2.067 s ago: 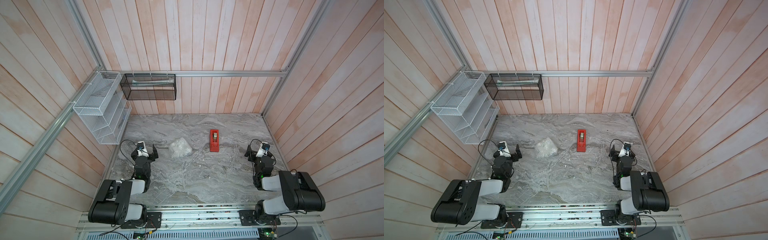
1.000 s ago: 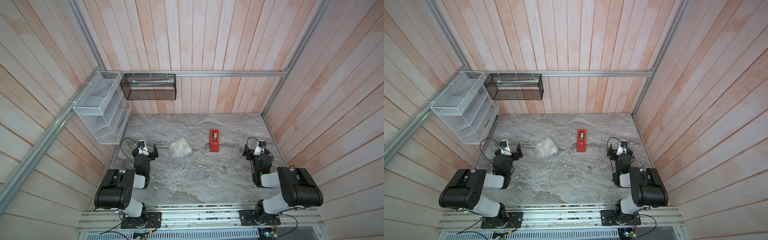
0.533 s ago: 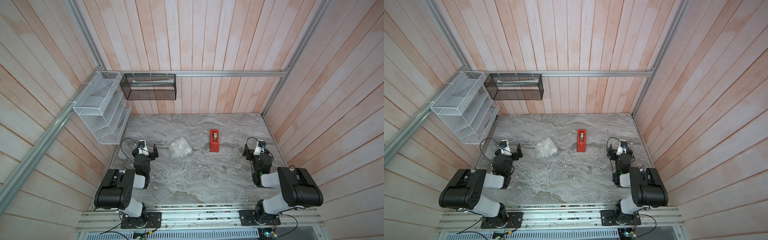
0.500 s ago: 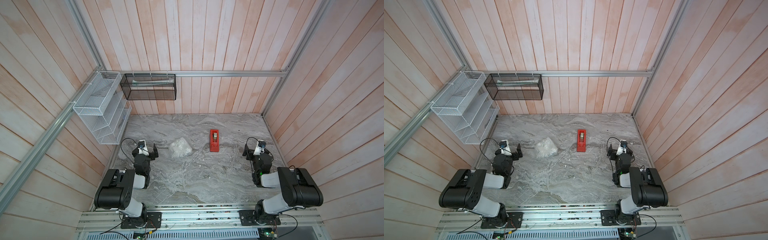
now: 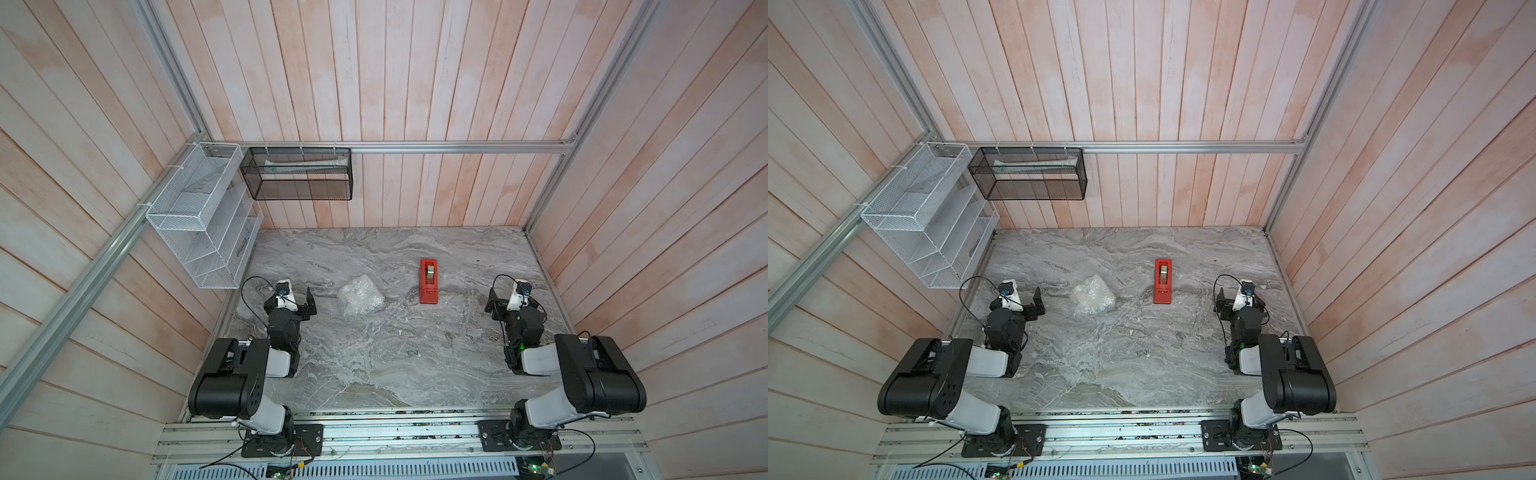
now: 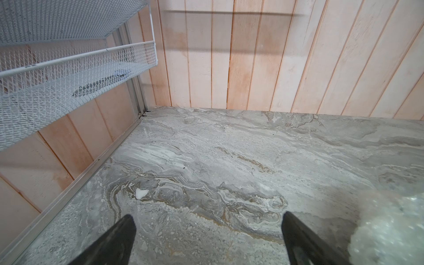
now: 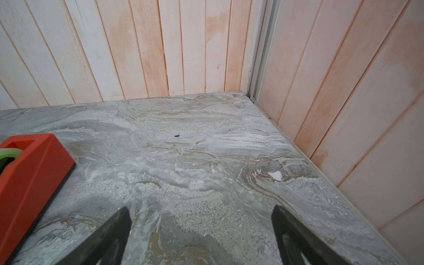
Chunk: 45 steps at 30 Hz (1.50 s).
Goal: Wrap bowls in bubble wrap
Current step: Reset both arms
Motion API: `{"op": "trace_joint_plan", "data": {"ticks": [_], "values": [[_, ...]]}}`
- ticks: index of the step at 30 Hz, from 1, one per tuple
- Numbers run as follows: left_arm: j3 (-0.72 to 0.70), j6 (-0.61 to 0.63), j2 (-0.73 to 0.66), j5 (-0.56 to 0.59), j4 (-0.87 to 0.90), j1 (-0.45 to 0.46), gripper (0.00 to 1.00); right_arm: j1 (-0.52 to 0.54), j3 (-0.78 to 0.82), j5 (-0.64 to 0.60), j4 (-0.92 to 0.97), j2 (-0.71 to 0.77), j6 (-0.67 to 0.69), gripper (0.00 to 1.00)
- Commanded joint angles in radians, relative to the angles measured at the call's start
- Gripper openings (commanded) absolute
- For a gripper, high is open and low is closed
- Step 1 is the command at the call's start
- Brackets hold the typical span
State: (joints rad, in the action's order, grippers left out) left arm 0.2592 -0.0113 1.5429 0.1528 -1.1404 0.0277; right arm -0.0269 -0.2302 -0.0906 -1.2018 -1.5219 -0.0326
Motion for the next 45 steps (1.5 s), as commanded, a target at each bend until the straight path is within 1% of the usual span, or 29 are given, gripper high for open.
{"op": "trace_joint_plan", "data": {"ticks": [1,12,13,15,16,18,19,20,22,23,24,25,26,27,29,30,32,45], "values": [[0.020,-0.007,-0.001,-0.019,0.011,-0.006,1.00,0.002,-0.021,0.011,0.016,0.004,0.003,0.98],[0.019,-0.009,-0.003,-0.049,0.011,-0.019,1.00,0.001,-0.016,0.013,0.010,0.006,0.006,0.98],[-0.004,0.001,-0.008,-0.076,-0.024,-0.017,1.00,0.004,-0.008,0.025,0.001,0.012,0.014,0.98],[-0.095,0.034,-0.017,-0.163,-0.185,-0.016,1.00,0.003,0.049,0.045,-0.094,0.021,0.024,0.98],[-0.150,0.048,-0.013,-0.194,-0.287,-0.016,1.00,0.004,0.098,0.033,-0.171,0.029,0.022,0.98],[-0.230,0.055,0.037,-0.208,-0.495,-0.016,1.00,0.005,0.188,-0.028,-0.335,0.030,-0.002,0.98],[-0.231,0.052,0.030,-0.195,-0.485,-0.014,1.00,0.006,0.223,-0.075,-0.414,0.016,-0.022,0.98],[-0.215,0.048,0.014,-0.185,-0.435,-0.014,1.00,0.004,0.240,-0.122,-0.466,0.003,-0.042,0.98],[-0.153,0.030,0.000,-0.131,-0.308,-0.014,1.00,-0.012,0.237,-0.128,-0.463,0.000,-0.071,0.98],[-0.110,0.020,-0.011,-0.111,-0.213,-0.015,1.00,-0.014,0.221,-0.138,-0.425,0.011,-0.078,0.98],[-0.050,0.012,-0.020,-0.101,-0.090,-0.015,1.00,-0.014,0.188,-0.145,-0.338,0.028,-0.082,0.98],[0.008,0.010,-0.002,-0.093,-0.007,-0.016,1.00,-0.014,0.142,-0.161,-0.233,0.043,-0.089,0.98],[0.040,0.006,0.005,-0.111,0.038,-0.025,1.00,-0.013,0.104,-0.163,-0.164,0.041,-0.091,0.98],[0.033,-0.017,-0.001,-0.138,0.041,-0.049,1.00,-0.006,0.066,-0.148,-0.120,0.025,-0.074,0.98],[0.031,-0.018,-0.004,-0.140,0.040,-0.054,1.00,0.008,-0.003,-0.106,-0.015,0.007,-0.032,0.98],[0.031,-0.019,-0.003,-0.140,0.038,-0.055,1.00,0.021,-0.007,-0.114,-0.005,0.009,-0.020,0.98],[0.036,-0.011,-0.004,-0.151,0.048,-0.052,1.00,0.020,0.000,-0.118,-0.030,0.002,-0.023,0.98],[0.037,-0.007,-0.002,-0.148,0.049,-0.048,1.00,0.020,-0.004,-0.114,-0.012,0.008,-0.021,0.98]]}}
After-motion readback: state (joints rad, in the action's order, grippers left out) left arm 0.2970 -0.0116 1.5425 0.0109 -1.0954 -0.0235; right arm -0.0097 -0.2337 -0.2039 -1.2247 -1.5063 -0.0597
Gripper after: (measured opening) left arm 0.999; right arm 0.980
